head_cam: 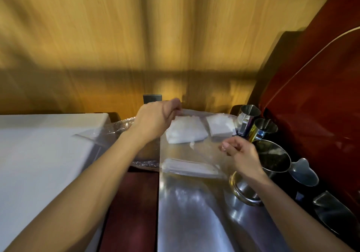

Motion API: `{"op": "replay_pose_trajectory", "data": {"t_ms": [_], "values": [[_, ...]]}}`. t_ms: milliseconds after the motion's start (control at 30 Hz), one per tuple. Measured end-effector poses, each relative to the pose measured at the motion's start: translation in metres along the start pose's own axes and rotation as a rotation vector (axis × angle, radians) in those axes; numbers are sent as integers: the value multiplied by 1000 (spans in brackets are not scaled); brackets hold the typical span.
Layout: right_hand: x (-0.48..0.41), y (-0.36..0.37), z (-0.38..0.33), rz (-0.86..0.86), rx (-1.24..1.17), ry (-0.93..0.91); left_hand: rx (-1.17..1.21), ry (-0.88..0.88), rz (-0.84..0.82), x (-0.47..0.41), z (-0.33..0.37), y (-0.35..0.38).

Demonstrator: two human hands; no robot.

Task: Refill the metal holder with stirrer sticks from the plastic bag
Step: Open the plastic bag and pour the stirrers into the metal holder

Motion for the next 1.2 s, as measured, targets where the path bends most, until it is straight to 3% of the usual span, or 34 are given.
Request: {"op": "replay_pose_trajectory", "data": {"t_ms": [233, 600, 933, 1200], "values": [[11, -11, -35, 29, 31, -95, 100, 137, 94, -12, 25, -37], [25, -58, -57, 140, -285, -168, -54, 250, 99, -58, 76, -94], [60, -126, -122, 329, -220, -417, 55, 402, 141, -83, 145, -160], [111, -181, -136, 499, -171, -452, 120, 563, 159, -93, 211, -163]]}}
Point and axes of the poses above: each hand's wrist, its own x-axis away from the middle knuckle, its own y-axis out of the palm, z = x × y, the point moved 8 cm from there along -x, towards the middle knuckle, and after that the axes turned 11 degrees about -z, right-handed, at the moved point
